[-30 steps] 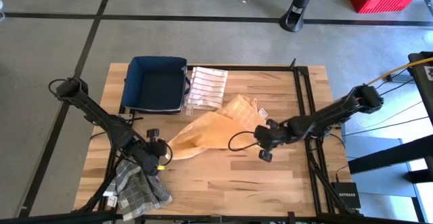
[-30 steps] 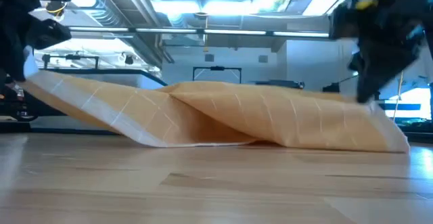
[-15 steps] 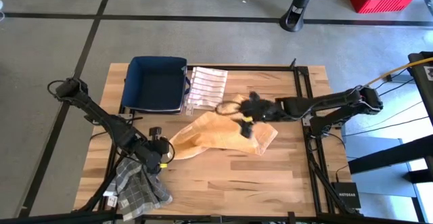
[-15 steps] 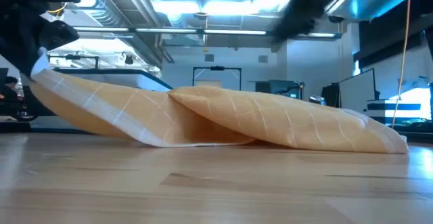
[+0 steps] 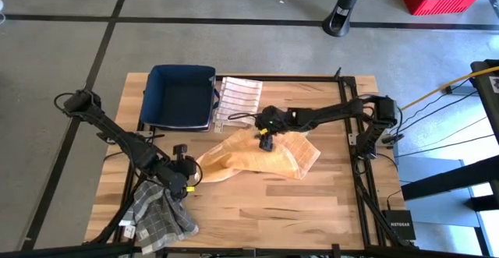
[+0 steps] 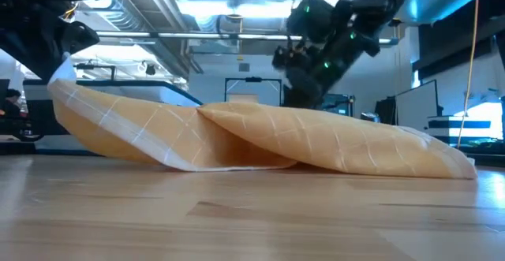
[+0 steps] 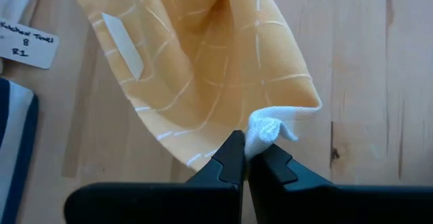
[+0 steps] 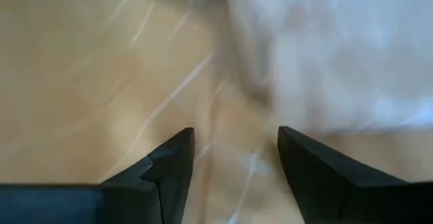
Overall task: Fold towel
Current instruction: Fold the orange towel
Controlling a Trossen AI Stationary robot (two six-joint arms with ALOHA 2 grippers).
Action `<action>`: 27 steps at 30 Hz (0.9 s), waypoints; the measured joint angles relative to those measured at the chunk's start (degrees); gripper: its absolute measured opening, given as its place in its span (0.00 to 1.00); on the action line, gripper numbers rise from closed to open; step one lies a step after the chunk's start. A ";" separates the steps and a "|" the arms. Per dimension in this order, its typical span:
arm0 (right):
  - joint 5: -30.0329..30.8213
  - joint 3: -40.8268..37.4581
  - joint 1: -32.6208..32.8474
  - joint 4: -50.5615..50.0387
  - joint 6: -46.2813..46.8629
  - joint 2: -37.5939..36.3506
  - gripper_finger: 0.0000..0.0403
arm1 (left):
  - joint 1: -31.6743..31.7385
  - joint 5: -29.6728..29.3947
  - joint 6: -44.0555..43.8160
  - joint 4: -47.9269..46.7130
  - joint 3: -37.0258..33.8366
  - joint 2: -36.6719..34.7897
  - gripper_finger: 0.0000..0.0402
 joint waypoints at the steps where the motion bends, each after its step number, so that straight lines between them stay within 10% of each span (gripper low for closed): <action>1: -4.43 0.00 -0.01 -0.39 0.79 0.21 0.52 | 0.00 -0.20 0.00 -0.01 0.00 0.00 0.01; 6: -21.60 0.10 3.95 0.30 3.15 -0.66 0.47 | 0.00 -2.15 -0.01 -0.08 0.00 0.00 0.01; 23: -18.82 5.18 26.01 -15.56 14.12 0.21 0.43 | 0.37 -4.81 -1.03 3.01 0.00 -0.04 0.01; 27: -5.95 10.38 25.95 -26.61 7.06 -1.61 0.43 | 1.20 -5.83 0.04 4.50 0.00 -0.04 0.01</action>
